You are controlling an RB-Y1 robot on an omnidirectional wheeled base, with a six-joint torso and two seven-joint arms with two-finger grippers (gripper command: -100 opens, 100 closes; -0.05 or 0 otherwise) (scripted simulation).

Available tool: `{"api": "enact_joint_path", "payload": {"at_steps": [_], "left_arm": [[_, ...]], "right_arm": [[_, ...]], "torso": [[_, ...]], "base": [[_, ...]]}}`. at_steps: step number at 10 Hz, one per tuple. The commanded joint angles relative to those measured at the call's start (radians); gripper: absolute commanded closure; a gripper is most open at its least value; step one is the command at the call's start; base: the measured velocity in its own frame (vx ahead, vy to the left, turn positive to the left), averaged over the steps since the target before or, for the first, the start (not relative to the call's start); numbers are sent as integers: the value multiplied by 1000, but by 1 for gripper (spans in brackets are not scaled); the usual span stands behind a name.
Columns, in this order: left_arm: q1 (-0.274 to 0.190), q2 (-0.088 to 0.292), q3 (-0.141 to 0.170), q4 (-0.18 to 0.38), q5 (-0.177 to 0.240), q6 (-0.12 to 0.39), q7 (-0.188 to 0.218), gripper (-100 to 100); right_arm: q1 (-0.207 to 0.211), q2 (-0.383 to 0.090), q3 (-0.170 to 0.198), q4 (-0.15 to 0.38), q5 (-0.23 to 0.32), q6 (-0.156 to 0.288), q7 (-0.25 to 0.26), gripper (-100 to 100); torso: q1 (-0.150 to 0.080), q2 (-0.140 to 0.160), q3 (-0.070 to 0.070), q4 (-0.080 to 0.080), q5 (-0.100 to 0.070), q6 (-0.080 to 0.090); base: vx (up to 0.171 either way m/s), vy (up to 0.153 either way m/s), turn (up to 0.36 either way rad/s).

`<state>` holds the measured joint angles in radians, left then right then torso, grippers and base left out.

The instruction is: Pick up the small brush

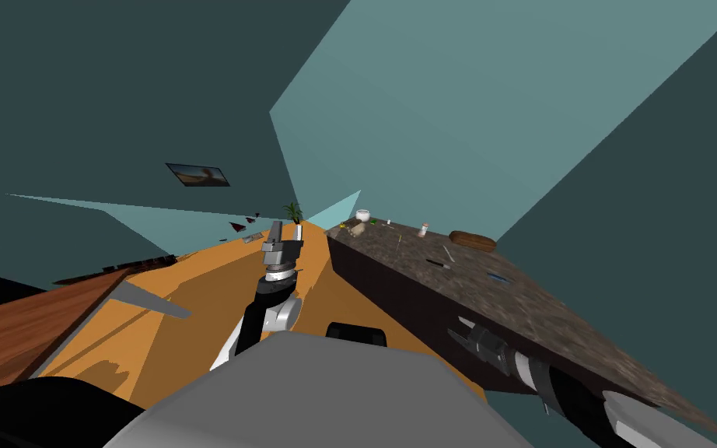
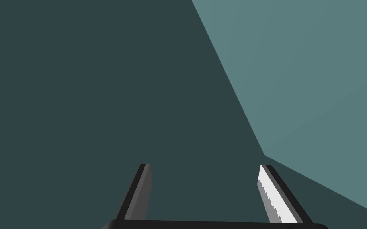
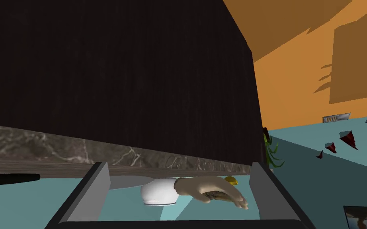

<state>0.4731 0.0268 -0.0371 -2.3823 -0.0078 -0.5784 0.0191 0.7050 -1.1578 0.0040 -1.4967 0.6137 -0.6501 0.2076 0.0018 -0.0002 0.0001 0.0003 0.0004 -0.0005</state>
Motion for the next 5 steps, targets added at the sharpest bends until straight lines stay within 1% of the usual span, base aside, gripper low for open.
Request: {"api": "enact_joint_path", "payload": {"at_steps": [1,2,3,4,5], "left_arm": [[0,0,0,0,0,0,0,0],[0,0,0,0,0,0,0,0],[0,0,0,0,0,0,0,0],[0,0,0,0,0,0,0,0],[0,0,0,0,0,0,0,0]], "right_arm": [[-1,-29,4,46,10,-5,1,-100],[6,-66,14,74,33,-6,9,-100],[6,-70,14,99,33,-6,9,-100],[11,-108,26,140,55,-6,17,-100],[16,-134,38,188,76,-7,25,-100]], "torso": [[0,0,0,0,0,0],[0,0,0,0,0,1],[0,-1,0,0,0,0],[-1,-1,0,0,0,1],[0,-1,-1,0,0,0]], "base": [[3,34,95],[7,43,173],[10,31,89],[14,40,138],[26,57,305]]}}
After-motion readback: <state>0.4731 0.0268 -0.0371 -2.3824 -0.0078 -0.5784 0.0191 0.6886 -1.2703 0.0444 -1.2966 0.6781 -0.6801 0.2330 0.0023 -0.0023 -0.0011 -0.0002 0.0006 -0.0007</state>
